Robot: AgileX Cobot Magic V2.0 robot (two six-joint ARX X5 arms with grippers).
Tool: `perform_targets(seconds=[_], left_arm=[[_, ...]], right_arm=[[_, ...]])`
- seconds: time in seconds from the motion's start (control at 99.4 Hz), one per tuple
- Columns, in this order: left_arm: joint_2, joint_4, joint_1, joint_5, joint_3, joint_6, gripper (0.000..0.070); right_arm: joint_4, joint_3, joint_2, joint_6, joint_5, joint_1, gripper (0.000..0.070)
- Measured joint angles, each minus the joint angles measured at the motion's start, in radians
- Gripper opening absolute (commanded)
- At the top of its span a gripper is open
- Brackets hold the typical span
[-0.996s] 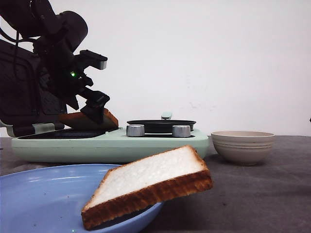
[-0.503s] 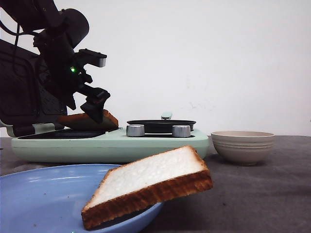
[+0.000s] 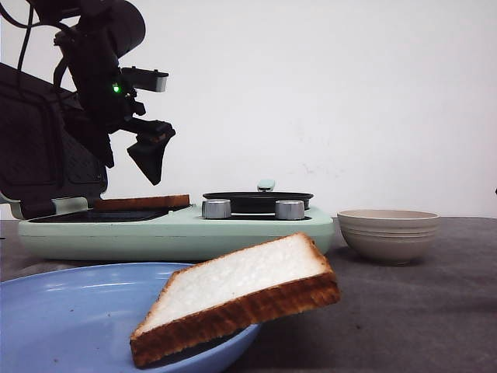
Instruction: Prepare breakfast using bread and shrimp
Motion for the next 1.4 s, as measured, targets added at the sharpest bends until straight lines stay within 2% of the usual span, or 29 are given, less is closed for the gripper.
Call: perform_targets(seconds=[0.372, 0.503, 0.735, 0.785, 0.835, 0.976, 1.036, 1.157, 1.308, 1.399], left_arm=[[-0.065, -0.082, 0.000, 0.015, 0.005, -0.046, 0.0677], [-0.186, -0.082, 0.011, 0.112, 0.005, -0.064, 0.0677], [-0.357, -0.084, 0.075, 0.279, 0.006, -0.182, 0.0676], [-0.380, -0.093, 0.090, 0.317, 0.006, -0.202, 0.0658], [-0.403, -0.109, 0.104, 0.365, 0.006, -0.213, 0.0631], [-0.486, -0.141, 0.130, 0.479, 0.006, -0.227, 0.0630], [-0.525, -0.144, 0.141, 0.518, 0.000, -0.227, 0.0630], [-0.594, -0.150, 0.169, 0.592, -0.045, -0.228, 0.0630], [-0.692, -0.107, 0.206, 0.638, -0.190, -0.236, 0.0630], [-0.784, -0.030, 0.212, 0.679, -0.311, -0.249, 0.0626]], right_arm=[[0.000, 0.000, 0.000, 0.000, 0.000, 0.000, 0.0000], [0.000, 0.000, 0.000, 0.000, -0.003, 0.000, 0.0000], [0.000, 0.000, 0.000, 0.001, -0.027, 0.000, 0.0001], [0.000, 0.000, 0.000, 0.003, -0.031, 0.000, 0.0001], [0.000, 0.000, 0.000, 0.005, -0.036, 0.000, 0.0001], [0.000, 0.000, 0.000, 0.024, -0.079, 0.000, 0.0006], [0.000, 0.000, 0.000, 0.038, -0.100, 0.000, 0.0030], [-0.001, 0.000, 0.000, 0.080, -0.148, 0.000, 0.0146], [-0.005, 0.000, 0.000, 0.126, -0.182, 0.003, 0.0147], [-0.010, 0.000, 0.000, 0.149, -0.184, 0.018, 0.0147]])
